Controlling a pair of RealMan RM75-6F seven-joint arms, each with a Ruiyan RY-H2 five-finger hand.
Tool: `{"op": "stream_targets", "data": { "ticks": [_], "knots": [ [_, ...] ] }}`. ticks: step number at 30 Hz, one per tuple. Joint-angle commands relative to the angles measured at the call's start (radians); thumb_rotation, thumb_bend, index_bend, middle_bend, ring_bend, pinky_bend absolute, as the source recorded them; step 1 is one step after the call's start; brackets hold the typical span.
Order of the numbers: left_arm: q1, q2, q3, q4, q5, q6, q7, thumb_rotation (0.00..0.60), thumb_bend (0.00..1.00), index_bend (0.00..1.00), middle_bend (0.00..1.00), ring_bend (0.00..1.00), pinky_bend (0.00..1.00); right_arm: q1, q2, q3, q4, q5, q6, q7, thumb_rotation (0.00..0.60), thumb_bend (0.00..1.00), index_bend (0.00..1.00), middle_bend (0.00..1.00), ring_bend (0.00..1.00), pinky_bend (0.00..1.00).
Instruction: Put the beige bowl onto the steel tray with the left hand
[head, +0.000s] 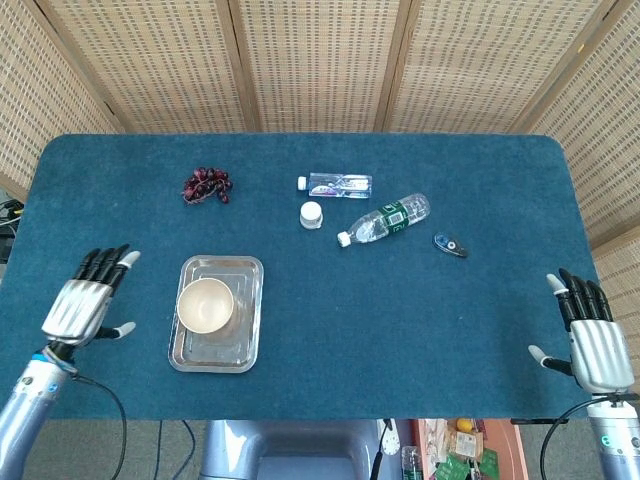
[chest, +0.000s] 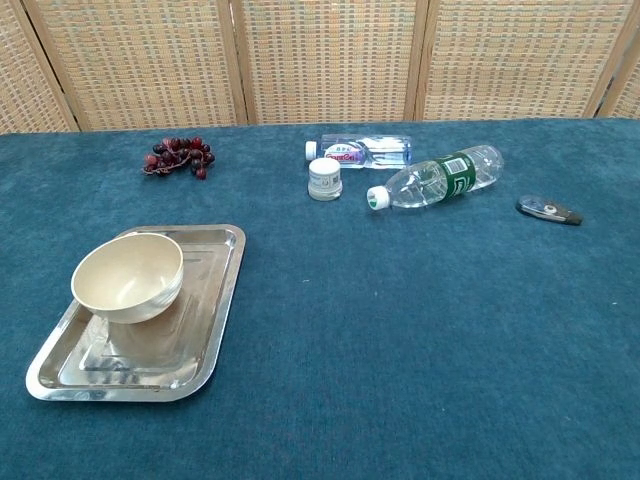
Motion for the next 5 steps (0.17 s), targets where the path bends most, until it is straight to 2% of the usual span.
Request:
{"op": "stream_targets", "data": {
  "ticks": [1, 5],
  "knots": [
    [0.106, 0.035, 0.02, -0.031, -0.02, 0.121, -0.002, 0.6, 0.0, 0.0, 0.0, 0.0, 0.0, -0.001, 0.002, 0.001, 0.001, 0.0, 0.002, 0.003, 0.6, 0.0, 0.01, 0.0, 0.0, 0.0],
    [0.146, 0.037, 0.031, -0.02, -0.009, 0.155, -0.029, 0.6, 0.0, 0.0, 0.0, 0.0, 0.0, -0.002, 0.004, 0.002, 0.002, 0.001, 0.003, 0.008, 0.6, 0.0, 0.01, 0.0, 0.0, 0.0]
  ]
}}
